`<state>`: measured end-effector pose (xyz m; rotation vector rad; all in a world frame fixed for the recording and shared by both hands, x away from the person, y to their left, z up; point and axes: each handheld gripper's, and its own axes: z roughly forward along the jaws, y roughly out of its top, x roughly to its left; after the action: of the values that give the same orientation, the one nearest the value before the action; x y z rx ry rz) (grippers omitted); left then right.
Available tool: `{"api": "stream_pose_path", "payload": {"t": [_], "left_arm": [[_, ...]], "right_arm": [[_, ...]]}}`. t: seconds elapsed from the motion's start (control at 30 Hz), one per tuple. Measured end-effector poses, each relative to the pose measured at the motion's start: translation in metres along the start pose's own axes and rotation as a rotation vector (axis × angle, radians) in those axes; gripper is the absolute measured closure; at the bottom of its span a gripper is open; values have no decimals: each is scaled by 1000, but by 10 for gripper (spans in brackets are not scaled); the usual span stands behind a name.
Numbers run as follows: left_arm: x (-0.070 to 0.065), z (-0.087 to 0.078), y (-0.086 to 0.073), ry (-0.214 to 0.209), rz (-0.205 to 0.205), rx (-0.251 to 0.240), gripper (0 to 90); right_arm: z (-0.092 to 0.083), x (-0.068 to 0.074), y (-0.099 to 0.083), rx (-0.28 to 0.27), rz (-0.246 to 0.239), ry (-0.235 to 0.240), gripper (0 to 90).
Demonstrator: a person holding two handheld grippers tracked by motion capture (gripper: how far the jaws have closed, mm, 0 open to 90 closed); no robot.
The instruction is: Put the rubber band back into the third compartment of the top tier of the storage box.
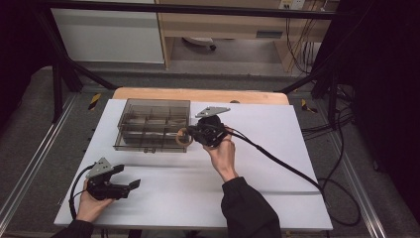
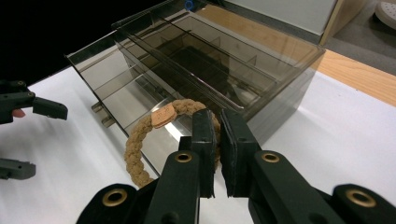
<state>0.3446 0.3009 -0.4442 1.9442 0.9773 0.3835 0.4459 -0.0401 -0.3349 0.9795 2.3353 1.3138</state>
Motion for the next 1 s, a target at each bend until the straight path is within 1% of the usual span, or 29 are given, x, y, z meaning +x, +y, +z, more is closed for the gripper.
{"api": "stream_pose_path", "payload": {"t": [0.13,0.2,0.33,0.67,1.0], "left_arm": [[0,0,0,-1,0,1,91],[0,0,0,0,-1,0,91],[0,0,0,-1,0,1,91],[0,0,0,-1,0,0,91],[0,1,0,-3,-1,1,92]], "right_arm": [[10,2,2,2,1,7,848],[12,3,3,3,2,6,847],[21,3,4,7,15,8,847],[36,5,5,16,22,10,847],[48,6,3,21,29,17,847]]}}
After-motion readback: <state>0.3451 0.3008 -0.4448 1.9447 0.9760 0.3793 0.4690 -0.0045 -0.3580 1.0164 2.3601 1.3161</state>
